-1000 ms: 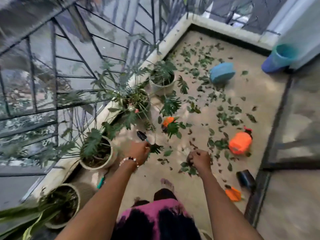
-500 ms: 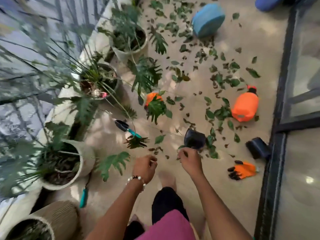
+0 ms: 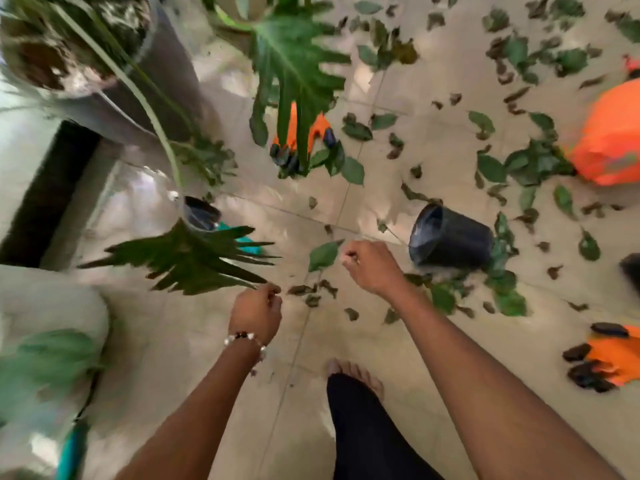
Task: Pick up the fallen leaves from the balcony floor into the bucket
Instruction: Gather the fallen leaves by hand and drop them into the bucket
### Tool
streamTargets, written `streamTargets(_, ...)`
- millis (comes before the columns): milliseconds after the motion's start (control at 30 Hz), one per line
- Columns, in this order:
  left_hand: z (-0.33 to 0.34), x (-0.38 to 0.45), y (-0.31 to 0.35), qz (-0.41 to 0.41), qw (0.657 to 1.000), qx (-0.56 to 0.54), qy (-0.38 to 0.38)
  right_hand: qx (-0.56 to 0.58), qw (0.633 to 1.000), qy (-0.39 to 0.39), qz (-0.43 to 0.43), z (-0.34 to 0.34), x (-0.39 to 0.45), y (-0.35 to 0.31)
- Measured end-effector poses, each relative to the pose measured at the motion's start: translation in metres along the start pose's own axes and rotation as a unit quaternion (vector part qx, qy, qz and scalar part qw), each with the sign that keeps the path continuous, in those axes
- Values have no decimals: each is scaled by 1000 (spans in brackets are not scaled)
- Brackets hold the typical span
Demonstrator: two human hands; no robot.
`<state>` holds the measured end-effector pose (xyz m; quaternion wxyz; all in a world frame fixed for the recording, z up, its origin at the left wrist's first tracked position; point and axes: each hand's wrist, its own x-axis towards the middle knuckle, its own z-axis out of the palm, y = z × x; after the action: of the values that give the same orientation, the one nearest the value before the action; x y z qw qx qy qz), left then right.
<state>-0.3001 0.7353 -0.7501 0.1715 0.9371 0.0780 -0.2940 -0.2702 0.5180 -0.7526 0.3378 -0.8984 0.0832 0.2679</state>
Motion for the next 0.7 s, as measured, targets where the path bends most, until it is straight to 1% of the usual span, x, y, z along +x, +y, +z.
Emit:
streamTargets(67,13,27,-14,-13,999,15,45,-5,1000,4,-30,8,28,3)
streamTargets(133,21,49,-23,-14,993,-16,116,6,998,26,-56,14,51,5)
streamTargets(233,30,72,-33,-36,974,-34,219,-11,995,40,-94,20,81,5)
streamTargets(267,31,78,-37,-39,969,-28,241,-21,993,42,-105,20,88,4)
streamTargets(300,31,82,-39,-45,968,-11,246,-28,992,43,-115,18,94,5)
streamTargets(400,33,87,-45,-87,973,76,200,-59,987,54,-141,9,104,6)
streamTargets(433,35,89,-48,-87,972,100,194,-69,985,60,-143,4,105,7)
streamTargets(567,45,98,-66,-37,972,95,212,-108,980,74,-150,-12,99,13)
streamTargets(700,45,91,-68,3,977,92,195,-107,979,85,-153,-12,82,11)
